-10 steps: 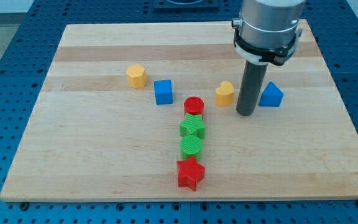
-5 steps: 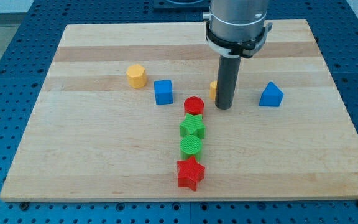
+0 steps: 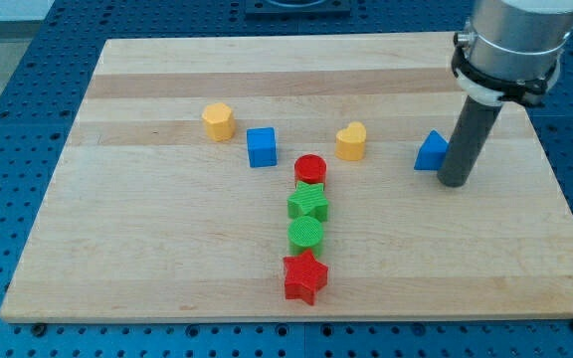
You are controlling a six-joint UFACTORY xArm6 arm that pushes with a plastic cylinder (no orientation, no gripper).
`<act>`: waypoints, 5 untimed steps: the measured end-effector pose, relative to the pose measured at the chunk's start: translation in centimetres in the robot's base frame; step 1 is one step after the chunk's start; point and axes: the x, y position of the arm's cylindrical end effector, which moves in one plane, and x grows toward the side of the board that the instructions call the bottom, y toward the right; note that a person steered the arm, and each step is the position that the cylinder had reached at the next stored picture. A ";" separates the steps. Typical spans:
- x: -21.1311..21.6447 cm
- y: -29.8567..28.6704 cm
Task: Move the blue triangle yellow heart slightly up
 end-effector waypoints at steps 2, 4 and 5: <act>-2.3 -1.9; -4.1 -3.6; -4.6 -4.1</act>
